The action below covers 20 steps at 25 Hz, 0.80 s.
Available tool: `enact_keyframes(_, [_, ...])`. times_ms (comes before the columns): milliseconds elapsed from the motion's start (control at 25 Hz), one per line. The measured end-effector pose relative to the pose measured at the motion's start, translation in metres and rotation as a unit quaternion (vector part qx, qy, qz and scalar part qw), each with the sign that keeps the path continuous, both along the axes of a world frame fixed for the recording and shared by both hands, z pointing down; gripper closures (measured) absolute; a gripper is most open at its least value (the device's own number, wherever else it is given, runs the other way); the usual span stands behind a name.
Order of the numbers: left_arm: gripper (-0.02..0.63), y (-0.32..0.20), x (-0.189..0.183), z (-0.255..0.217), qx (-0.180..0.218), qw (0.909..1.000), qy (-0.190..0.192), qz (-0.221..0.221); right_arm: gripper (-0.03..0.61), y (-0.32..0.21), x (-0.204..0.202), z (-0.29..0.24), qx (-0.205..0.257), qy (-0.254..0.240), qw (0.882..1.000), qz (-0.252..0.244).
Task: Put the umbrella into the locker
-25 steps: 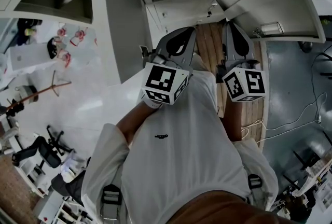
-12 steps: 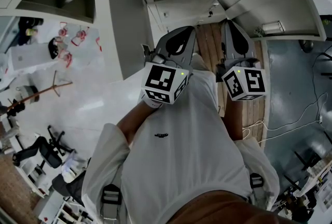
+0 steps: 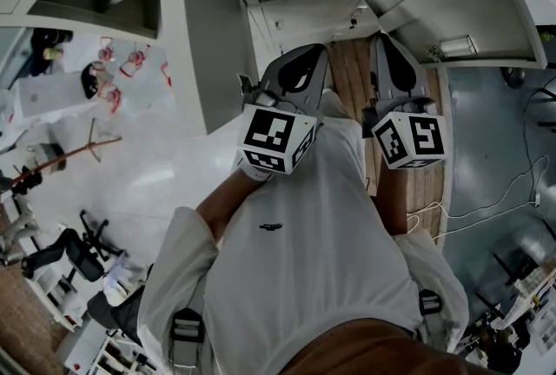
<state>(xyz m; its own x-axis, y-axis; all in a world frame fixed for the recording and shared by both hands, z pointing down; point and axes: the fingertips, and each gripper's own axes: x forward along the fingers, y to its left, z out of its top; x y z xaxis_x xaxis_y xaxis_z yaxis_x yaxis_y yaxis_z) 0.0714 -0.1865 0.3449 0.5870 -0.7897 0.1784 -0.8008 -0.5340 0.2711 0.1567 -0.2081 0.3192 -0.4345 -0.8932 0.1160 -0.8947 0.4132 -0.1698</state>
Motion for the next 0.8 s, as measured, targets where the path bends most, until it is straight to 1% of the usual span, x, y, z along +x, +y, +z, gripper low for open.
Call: enact_keyframes(800, [0.601,0.0002,-0.0041,0.0034,-0.002,1.0000,-0.001,-0.001,0.577,0.0016,-0.0017,0.0029,-0.002,0.000,1.000,0.004])
